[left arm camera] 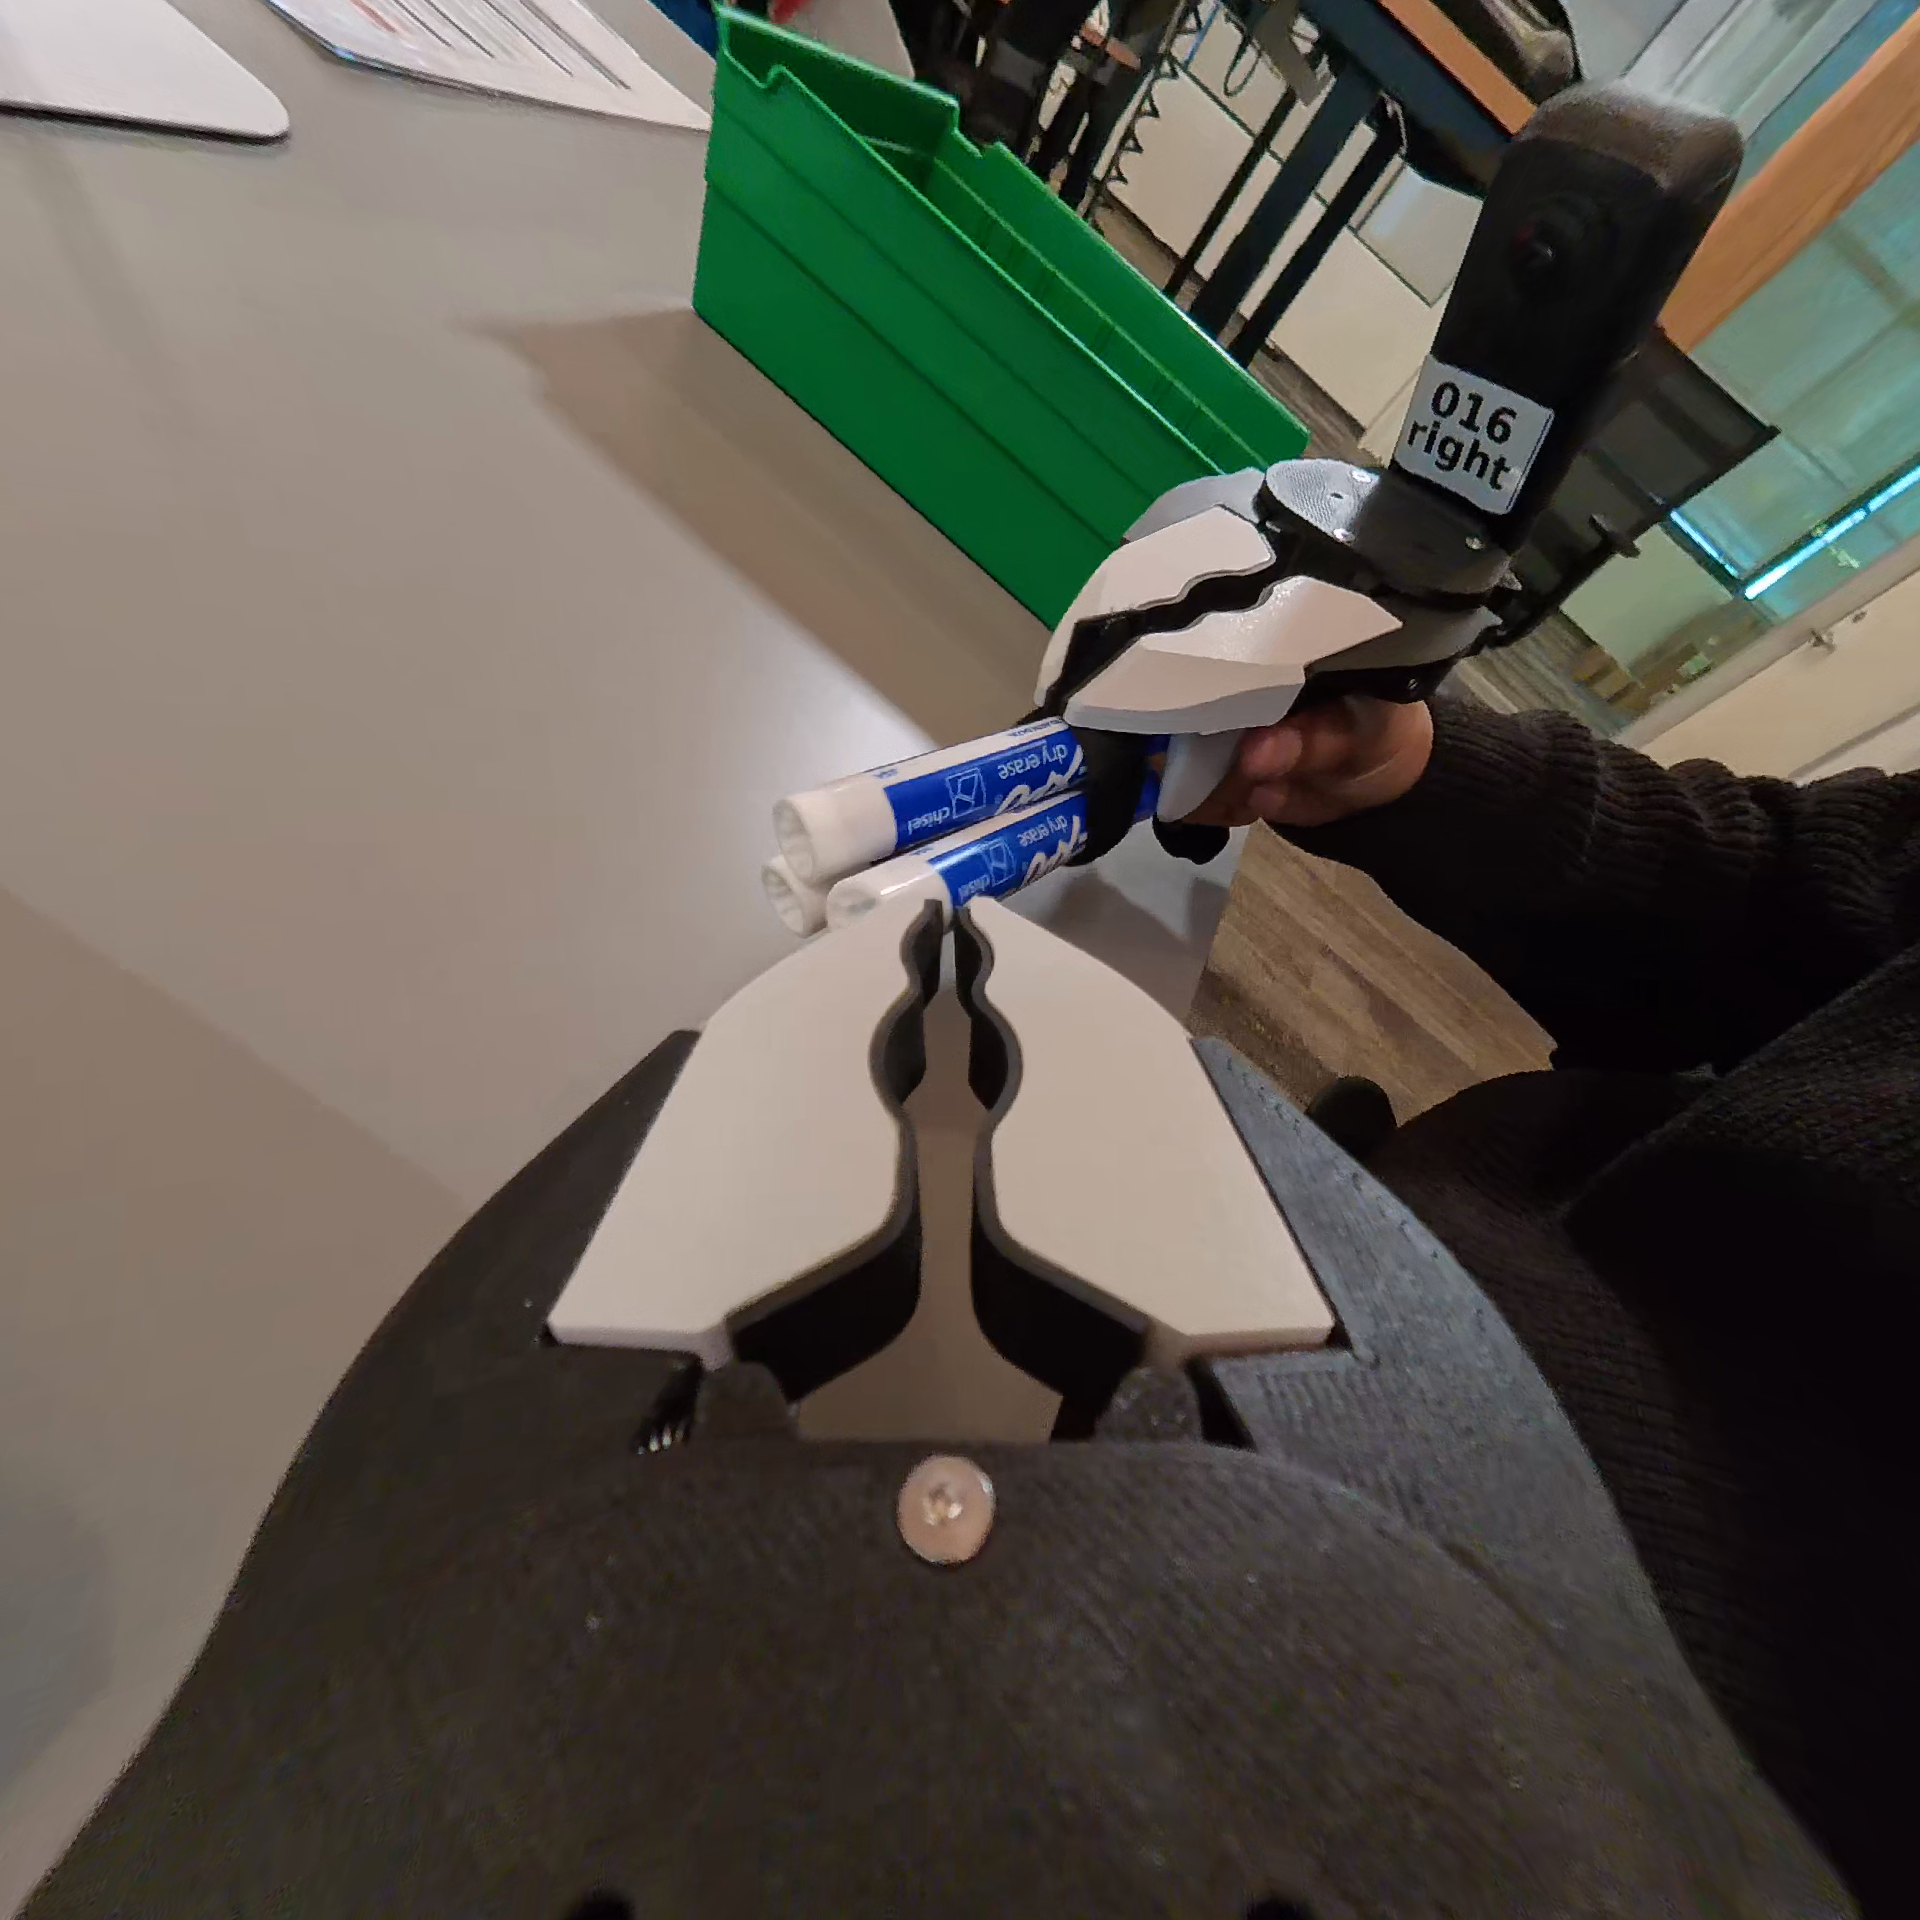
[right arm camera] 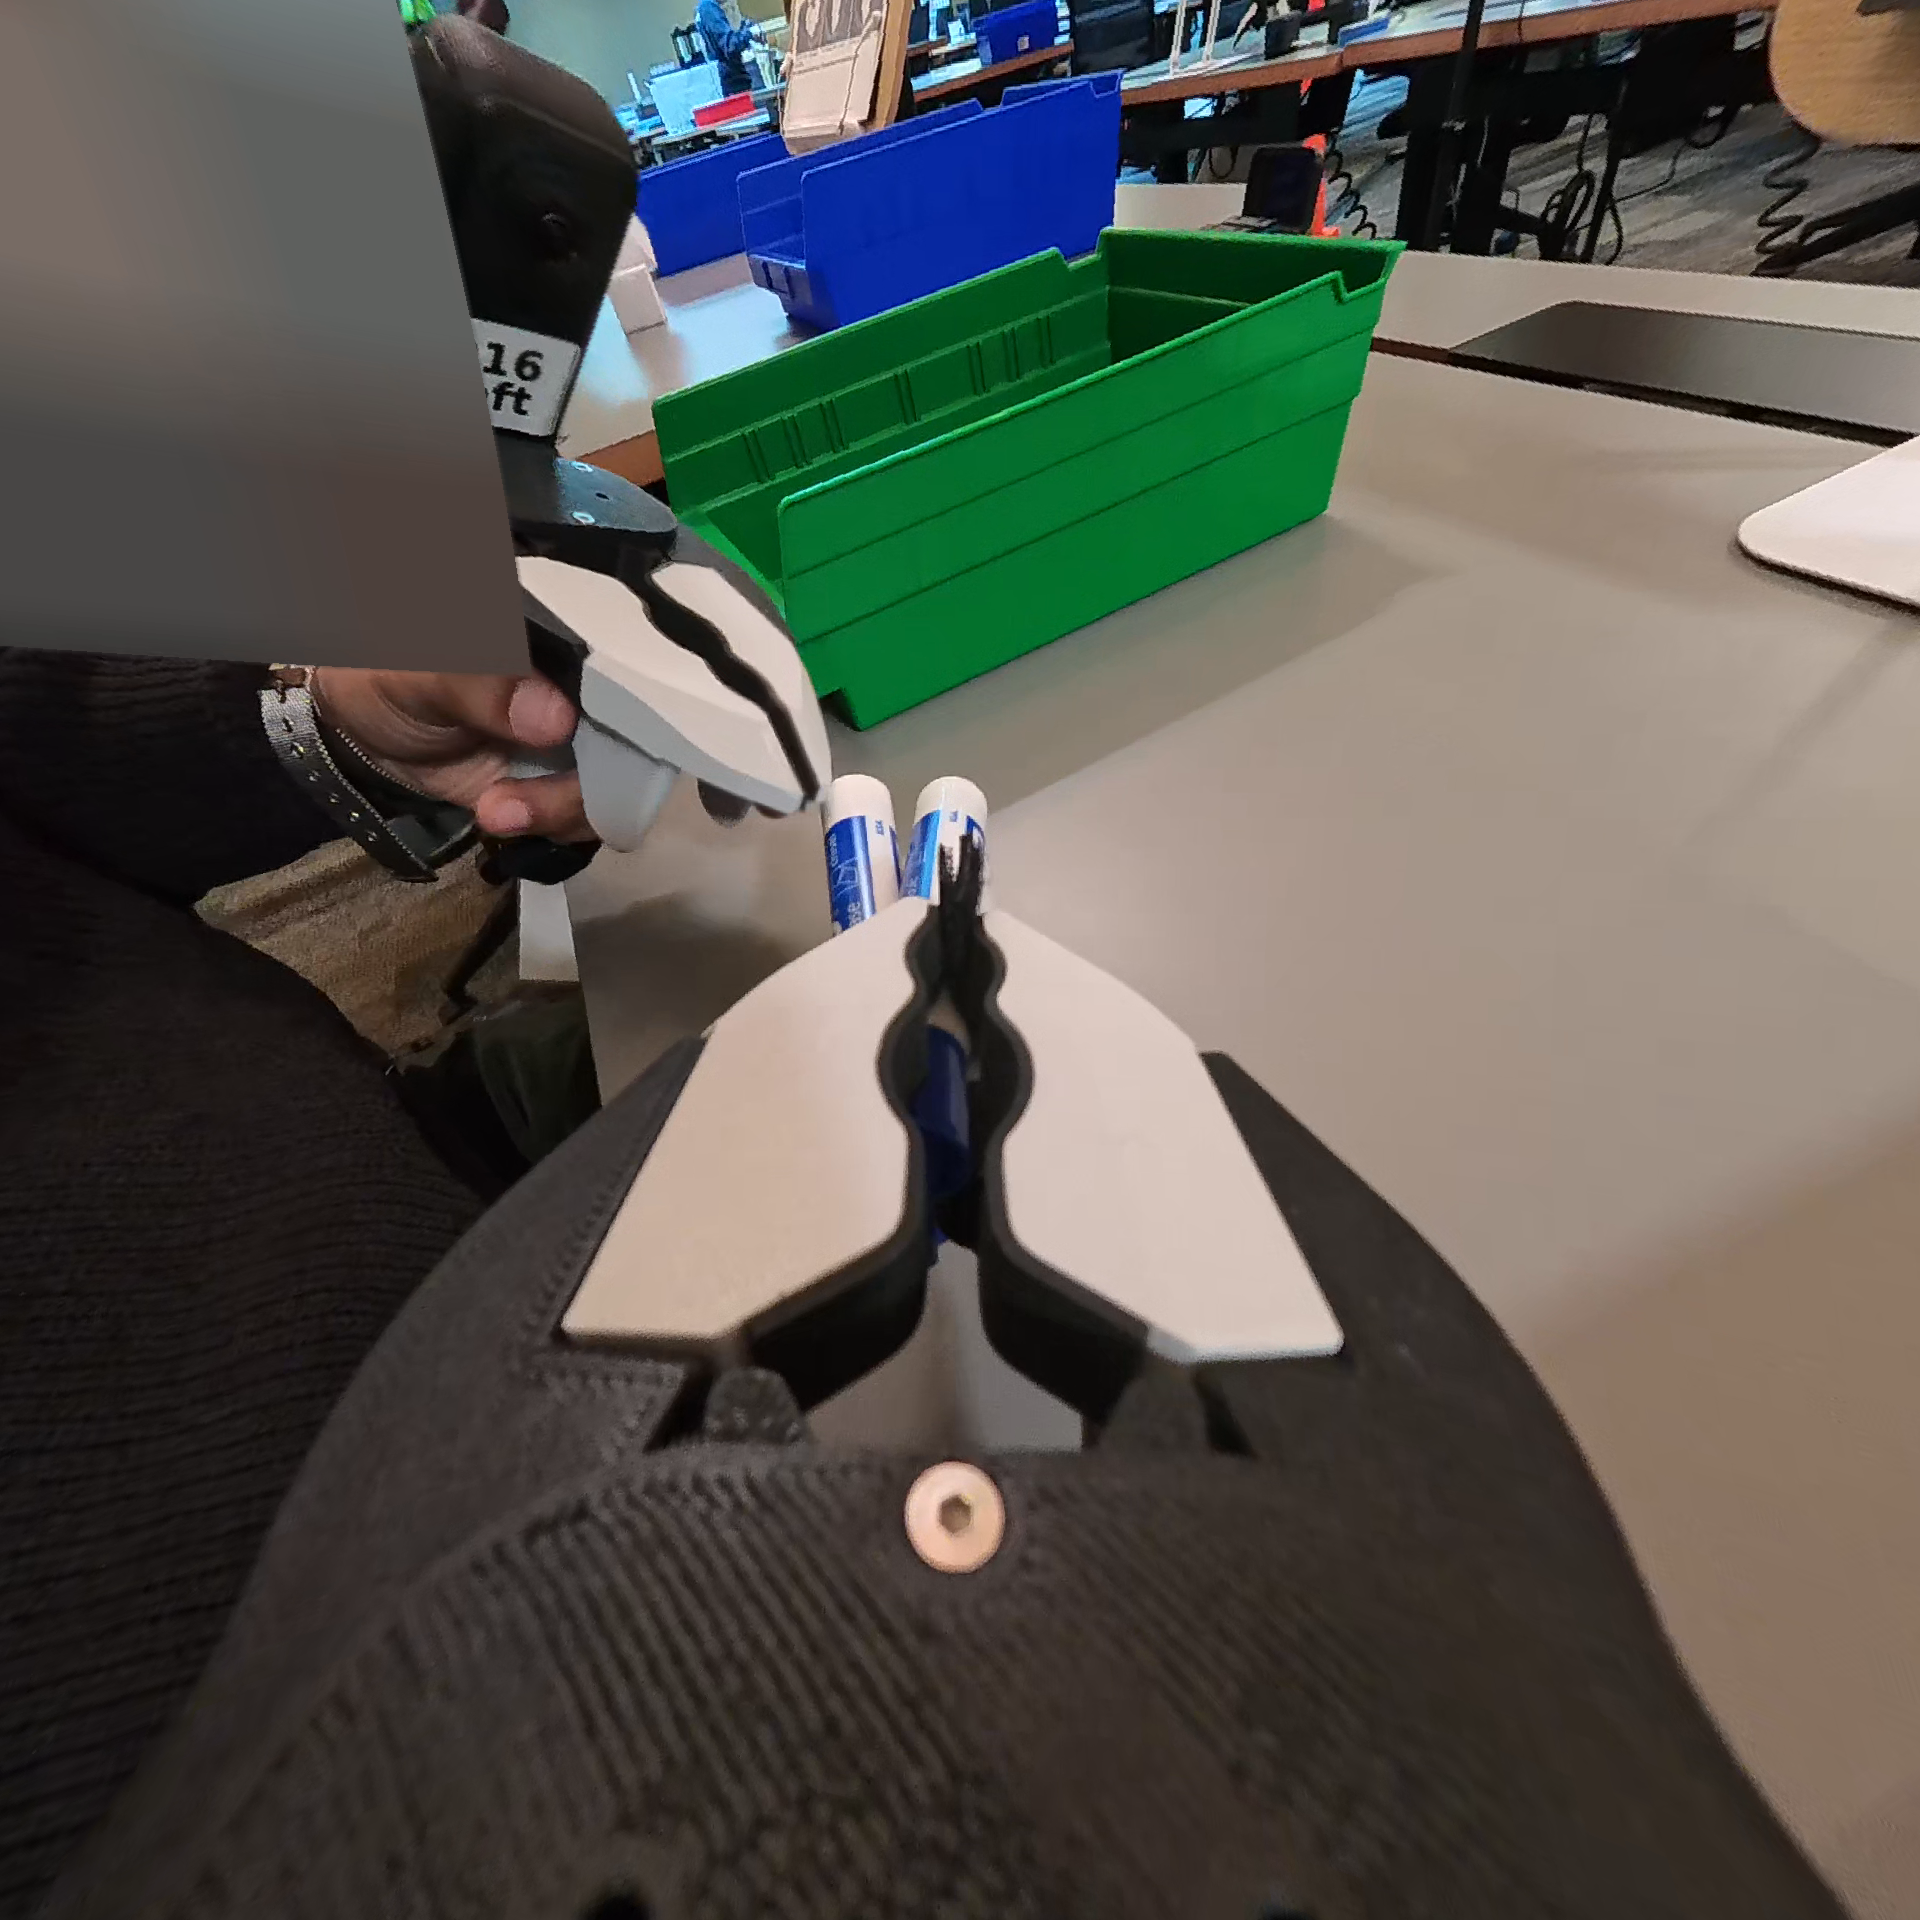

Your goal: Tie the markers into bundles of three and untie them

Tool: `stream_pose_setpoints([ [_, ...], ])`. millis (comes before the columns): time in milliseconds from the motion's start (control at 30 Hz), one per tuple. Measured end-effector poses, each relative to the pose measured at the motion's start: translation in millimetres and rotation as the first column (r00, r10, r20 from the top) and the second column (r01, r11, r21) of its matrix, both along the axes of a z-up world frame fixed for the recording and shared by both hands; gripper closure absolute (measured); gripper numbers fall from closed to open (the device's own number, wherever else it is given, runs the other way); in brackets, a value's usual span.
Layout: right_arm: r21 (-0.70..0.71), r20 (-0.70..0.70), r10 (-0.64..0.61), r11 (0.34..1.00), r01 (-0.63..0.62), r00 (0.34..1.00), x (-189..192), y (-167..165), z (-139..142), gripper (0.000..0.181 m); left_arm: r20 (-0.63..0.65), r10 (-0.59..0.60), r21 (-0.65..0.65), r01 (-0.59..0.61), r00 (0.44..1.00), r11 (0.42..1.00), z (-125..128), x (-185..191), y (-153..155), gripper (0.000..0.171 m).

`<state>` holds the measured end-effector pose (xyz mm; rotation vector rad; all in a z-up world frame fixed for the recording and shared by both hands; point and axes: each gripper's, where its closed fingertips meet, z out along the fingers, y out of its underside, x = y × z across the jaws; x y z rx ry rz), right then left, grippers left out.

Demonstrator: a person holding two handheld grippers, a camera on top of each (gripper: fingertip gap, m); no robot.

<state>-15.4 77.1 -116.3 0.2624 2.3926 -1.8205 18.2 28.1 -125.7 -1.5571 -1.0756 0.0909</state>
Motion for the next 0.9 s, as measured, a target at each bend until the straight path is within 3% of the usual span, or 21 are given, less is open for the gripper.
stream_pose_setpoints([
  [267, -0.008, -0.015, 0.011, 1.000, -0.011, 1.000, 1.7, -0.1, 0.4, 0.177, 0.063, 0.036, 0.048, -0.039, 0.997, 0.998, -4.1, -4.8, -8.9, 0.160],
  [433, -0.048, -0.031, 0.047, 0.998, -0.048, 0.998, 6.6, 1.0, 7.1, 0.177, 0.086, 0.048, 0.014, -0.050, 0.995, 0.999, -12.7, -6.7, -8.5, 0.111],
  [533, -0.079, -0.038, 0.091, 0.992, -0.094, 0.995, 12.7, 3.1, 13.0, 0.177, 0.135, -0.027, 0.044, 0.021, 0.990, 0.999, -17.8, 0.6, 1.0, 0.099],
  [667, -0.112, -0.052, 0.140, 0.983, -0.145, 0.989, 21.6, 4.0, 19.7, 0.177, 0.217, -0.197, 0.194, 0.155, 0.956, 0.969, -14.5, 17.9, 21.9, 0.100],
  [900, -0.183, -0.018, 0.203, 0.962, -0.203, 0.979, 27.0, 10.6, 30.7, 0.177, 0.173, -0.273, 0.270, 0.221, 0.946, 0.937, -0.5, 25.4, 20.2, 0.104],
])
